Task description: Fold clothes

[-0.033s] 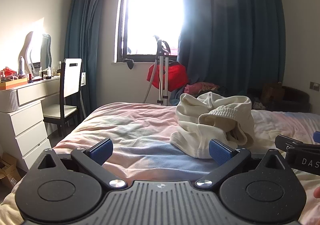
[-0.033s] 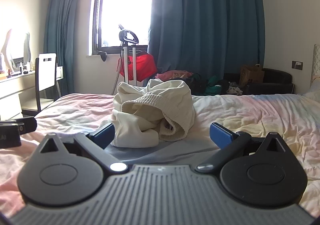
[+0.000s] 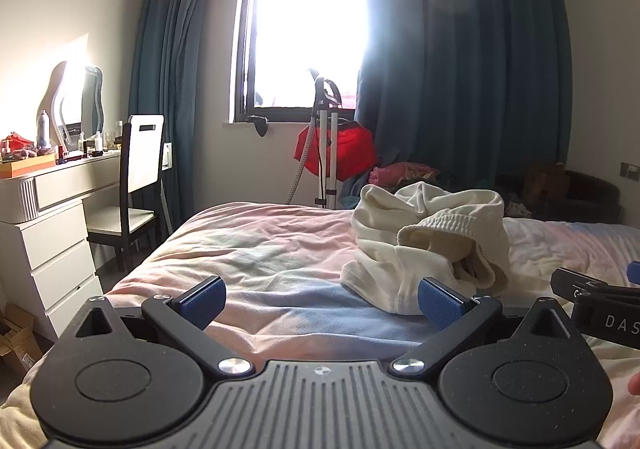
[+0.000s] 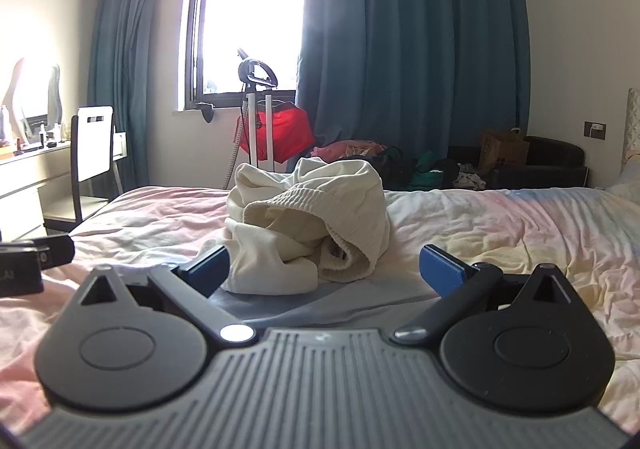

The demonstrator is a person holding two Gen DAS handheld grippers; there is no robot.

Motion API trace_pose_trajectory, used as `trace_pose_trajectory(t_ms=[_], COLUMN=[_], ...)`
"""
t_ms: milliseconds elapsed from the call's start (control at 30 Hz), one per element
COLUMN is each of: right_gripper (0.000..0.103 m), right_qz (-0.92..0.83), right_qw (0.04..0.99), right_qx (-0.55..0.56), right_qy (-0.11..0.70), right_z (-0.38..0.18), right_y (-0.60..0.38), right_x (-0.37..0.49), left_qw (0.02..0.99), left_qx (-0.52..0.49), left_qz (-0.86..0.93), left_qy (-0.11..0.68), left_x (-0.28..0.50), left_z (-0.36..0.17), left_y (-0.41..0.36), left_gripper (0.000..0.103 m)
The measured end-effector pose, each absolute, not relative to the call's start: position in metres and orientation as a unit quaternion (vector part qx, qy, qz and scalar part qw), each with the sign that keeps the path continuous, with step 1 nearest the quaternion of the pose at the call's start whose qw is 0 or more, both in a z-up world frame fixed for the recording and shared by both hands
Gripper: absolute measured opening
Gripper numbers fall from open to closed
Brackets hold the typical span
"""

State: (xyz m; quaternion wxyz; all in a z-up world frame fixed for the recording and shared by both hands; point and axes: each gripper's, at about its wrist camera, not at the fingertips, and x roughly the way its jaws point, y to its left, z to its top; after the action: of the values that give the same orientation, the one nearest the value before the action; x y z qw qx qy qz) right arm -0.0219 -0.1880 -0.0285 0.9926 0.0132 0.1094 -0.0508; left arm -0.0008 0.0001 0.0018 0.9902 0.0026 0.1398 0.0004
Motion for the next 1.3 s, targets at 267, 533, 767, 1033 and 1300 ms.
trace_pose_trajectory(t_ms=[267, 533, 767, 1033, 1300], right_gripper=[0.103, 0.101, 0.072, 0.103, 0.103], right_qz=[-0.068, -0.071, -0.076, -0.073, -0.072], right_qw=[0.992, 0.990, 0.990, 0.991, 0.992], right_qx=[0.005, 0.048, 0.064, 0.069, 0.073], right_qy=[0.106, 0.109, 0.104, 0.094, 0.072], right_z=[-0.029, -0.028, -0.028, -0.021, -0.015], right_y=[-0.187, -0.202, -0.212, -0.211, -0.213], right_x=[-0.021, -0.019, -0.019, -0.020, -0.026], left_qw=[0.989, 0.989, 0.989, 0.989, 0.989], left_qx=[-0.017, -0.007, -0.007, -0.006, -0.006], left_qz=[-0.002, -0.003, -0.004, -0.002, -0.007], left_qy=[0.146, 0.145, 0.149, 0.151, 0.149], left_x=[-0.008, -0.009, -0.007, -0.005, -0.006], left_z=[0.004, 0.006, 0.003, 0.001, -0.001], left_y=[0.010, 0.001, 0.001, 0.001, -0.001], left_gripper=[0.103, 0.103, 0.103, 0.103, 0.103])
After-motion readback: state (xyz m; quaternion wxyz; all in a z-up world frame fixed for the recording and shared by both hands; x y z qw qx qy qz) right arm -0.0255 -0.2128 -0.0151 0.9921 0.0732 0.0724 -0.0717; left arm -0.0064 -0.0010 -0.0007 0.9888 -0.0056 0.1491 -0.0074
